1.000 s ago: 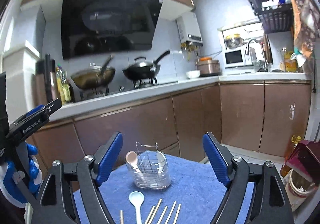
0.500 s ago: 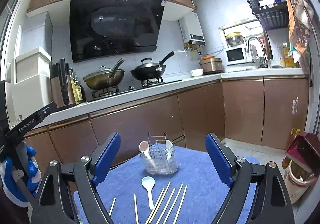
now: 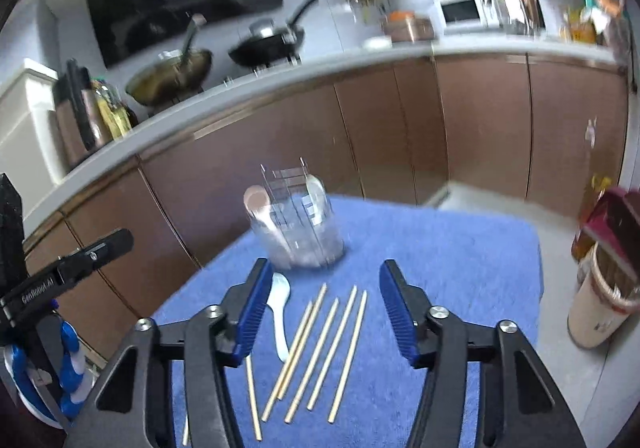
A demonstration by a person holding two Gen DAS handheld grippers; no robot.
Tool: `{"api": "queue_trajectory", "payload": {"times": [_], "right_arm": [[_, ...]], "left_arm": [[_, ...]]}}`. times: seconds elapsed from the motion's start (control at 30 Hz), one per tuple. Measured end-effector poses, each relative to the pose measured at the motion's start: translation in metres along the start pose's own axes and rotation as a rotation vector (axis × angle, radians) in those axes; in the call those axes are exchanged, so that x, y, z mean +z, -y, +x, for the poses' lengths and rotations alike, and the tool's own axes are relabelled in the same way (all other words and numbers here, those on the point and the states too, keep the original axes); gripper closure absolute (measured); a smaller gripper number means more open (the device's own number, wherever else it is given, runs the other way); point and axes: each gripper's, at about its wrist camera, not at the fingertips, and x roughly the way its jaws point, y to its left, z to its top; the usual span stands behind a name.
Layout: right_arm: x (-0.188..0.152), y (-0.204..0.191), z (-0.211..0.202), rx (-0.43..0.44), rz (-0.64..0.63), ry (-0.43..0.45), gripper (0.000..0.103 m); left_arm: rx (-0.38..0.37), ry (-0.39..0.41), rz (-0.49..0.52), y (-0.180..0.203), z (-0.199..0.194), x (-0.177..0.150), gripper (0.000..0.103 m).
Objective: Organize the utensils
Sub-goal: 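Release both spoons into the holder and raise both tools, then lower the right tool onto a wooden chopstick and close on it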
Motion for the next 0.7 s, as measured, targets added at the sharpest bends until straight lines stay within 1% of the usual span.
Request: {"api": "queue_trajectory", "payload": {"times": [0.03,0.23,0.37,0.43,0.57,0.63,0.7], "right_arm": [[-0.002,0.004,0.008,0.001,0.008,-0.023,0.053],[-0.012,0.027,0.058,0.004,0.048,-0.162,0.063],[-0.017,0.036,0.100,0.009,0.067,-0.264,0.070],[-0.017,0.038,0.118,0.020,0.076,-0.311,0.073],[-0.019,0.042,0.150,0.029,0.079,-0.396,0.079],[-0.019,0.044,0.164,0.036,0.088,-0.429,0.080],[-0.019,0.047,0.180,0.020,0.088,-0.459,0.082]], "left_arm": [[-0.002,-0.031,-0.007,-0.003,0.014,-0.003,0.026],[-0.024,-0.156,-0.058,-0.017,0.068,-0.012,0.026],[-0.086,-0.259,-0.075,-0.018,0.107,-0.016,0.027],[-0.099,-0.304,-0.085,-0.016,0.127,-0.017,0.027],[-0.104,-0.361,-0.091,-0.012,0.158,-0.018,0.028],[-0.101,-0.390,-0.091,-0.010,0.175,-0.018,0.030],[-0.094,-0.412,-0.089,-0.007,0.186,-0.018,0.034]]}}
